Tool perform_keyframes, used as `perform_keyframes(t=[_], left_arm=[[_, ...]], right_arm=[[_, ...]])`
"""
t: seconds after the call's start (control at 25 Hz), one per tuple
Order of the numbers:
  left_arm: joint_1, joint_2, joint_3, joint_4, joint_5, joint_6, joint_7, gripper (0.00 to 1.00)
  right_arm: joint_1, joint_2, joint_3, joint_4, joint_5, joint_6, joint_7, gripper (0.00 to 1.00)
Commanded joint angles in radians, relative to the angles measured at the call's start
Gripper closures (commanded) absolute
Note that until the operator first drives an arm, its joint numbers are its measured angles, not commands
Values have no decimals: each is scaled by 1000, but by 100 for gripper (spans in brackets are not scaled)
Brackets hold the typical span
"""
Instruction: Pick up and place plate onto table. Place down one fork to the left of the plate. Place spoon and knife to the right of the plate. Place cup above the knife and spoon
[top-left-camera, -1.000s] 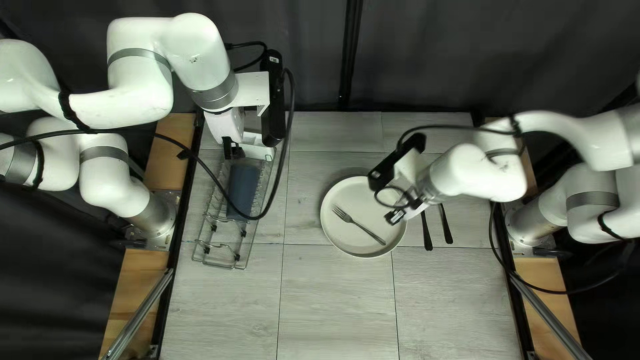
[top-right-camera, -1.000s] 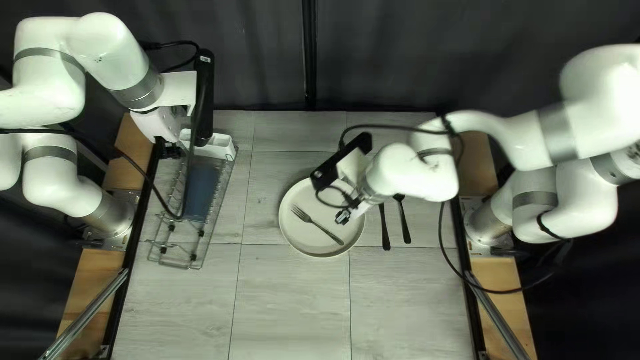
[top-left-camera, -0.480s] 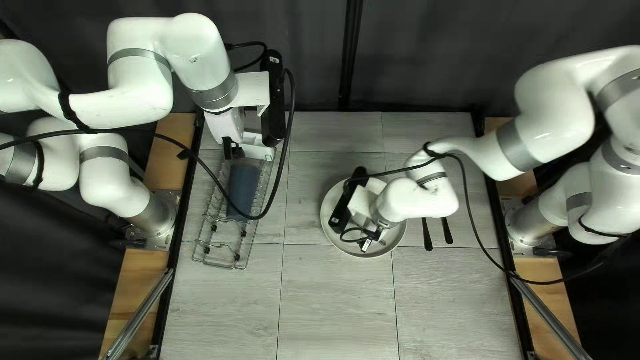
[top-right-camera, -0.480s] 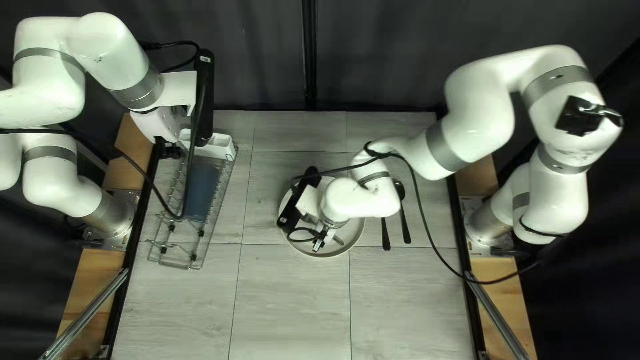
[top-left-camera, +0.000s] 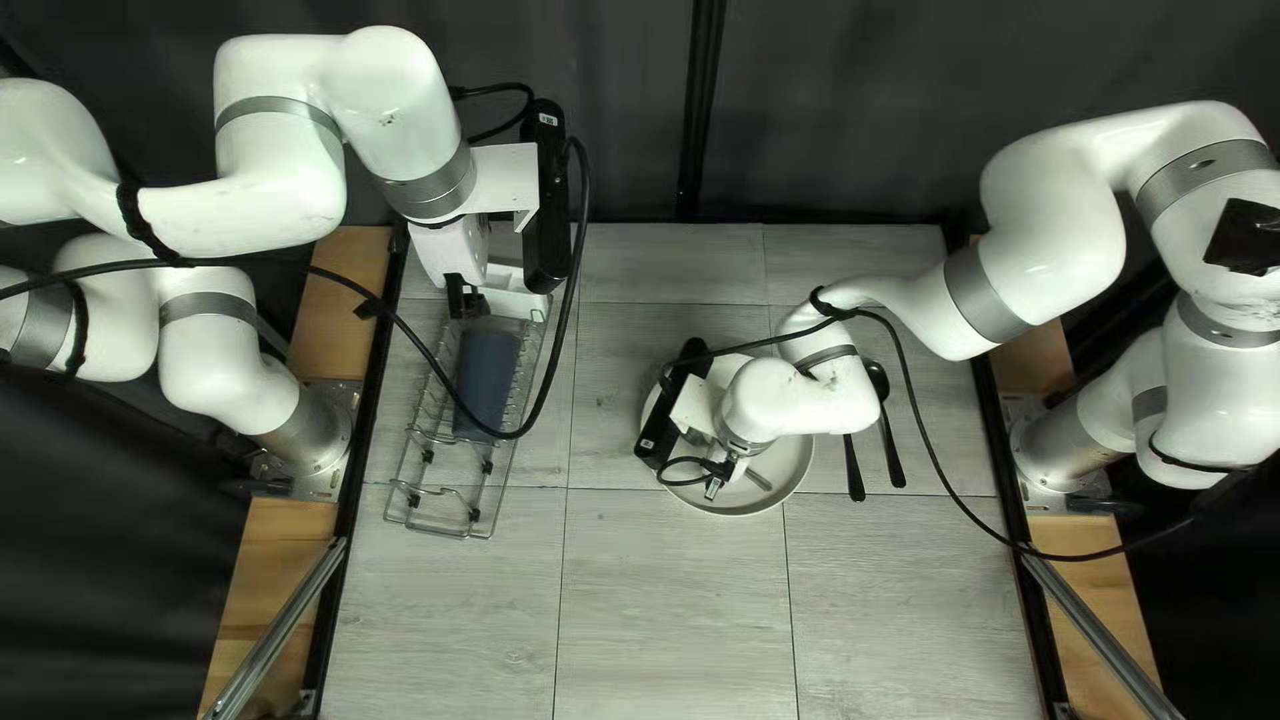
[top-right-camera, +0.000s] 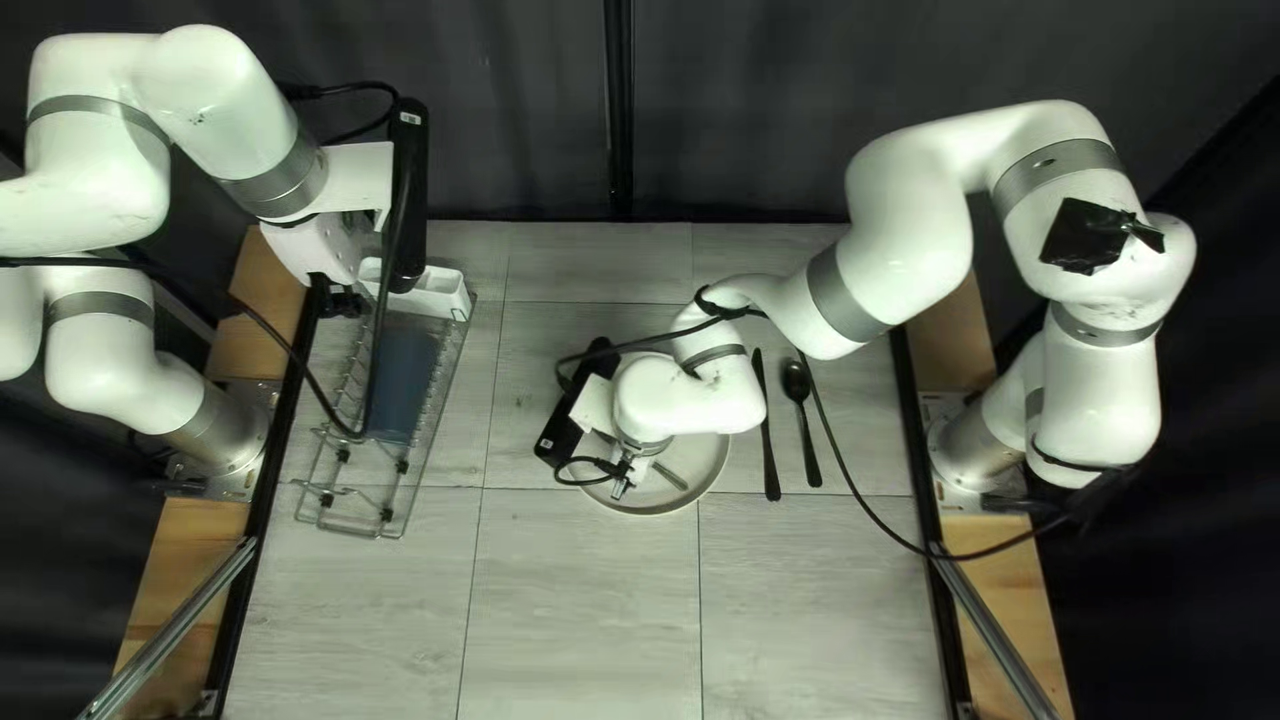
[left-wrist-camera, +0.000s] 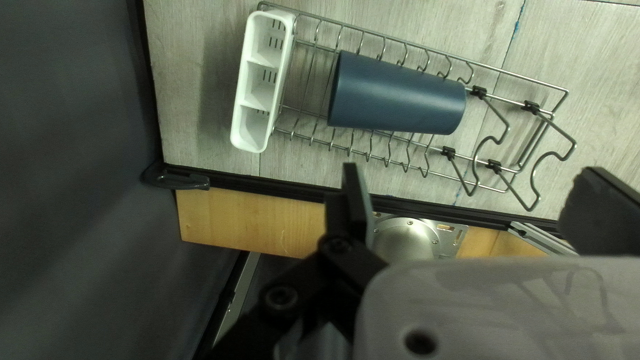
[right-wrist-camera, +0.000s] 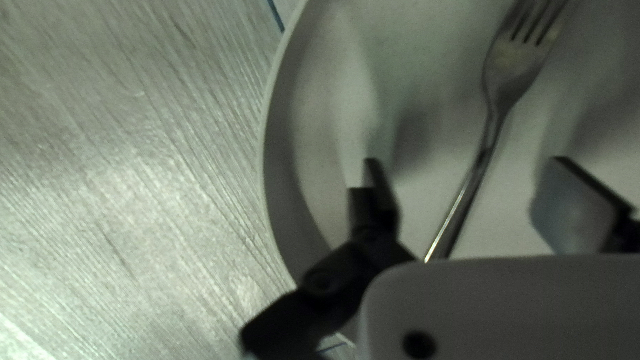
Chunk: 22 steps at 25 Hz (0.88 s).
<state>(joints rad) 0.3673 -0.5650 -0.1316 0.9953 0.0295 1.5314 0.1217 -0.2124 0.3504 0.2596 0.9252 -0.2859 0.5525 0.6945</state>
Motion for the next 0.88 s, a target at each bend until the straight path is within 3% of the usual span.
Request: perform_keyframes(t=[0.04, 0.2, 0.28, 0.32, 0.36, 0.8, 0.88], left_arm=[[0, 0, 0, 0, 0, 0, 0, 0], [0, 0, 0, 0, 0, 0, 0, 0], [0, 0, 0, 0, 0, 0, 0, 0], [0, 0, 0, 0, 0, 0, 0, 0], [0, 0, 0, 0, 0, 0, 0, 0], [0, 0, 0, 0, 0, 0, 0, 0], [0, 0, 0, 0, 0, 0, 0, 0]], right_arm=[[-12, -12, 4, -1, 16, 12, -12, 100], [-11, -58, 11, -9, 33, 44, -4, 100], [-11, -94, 14, -21, 39, 60, 2, 84], [-12, -100, 13, -24, 39, 61, 4, 18], [-12, -99, 11, -28, 37, 56, 6, 1], [-17, -22, 0, -16, 27, 1, 4, 4], [-18, -20, 2, -18, 30, -5, 2, 8]])
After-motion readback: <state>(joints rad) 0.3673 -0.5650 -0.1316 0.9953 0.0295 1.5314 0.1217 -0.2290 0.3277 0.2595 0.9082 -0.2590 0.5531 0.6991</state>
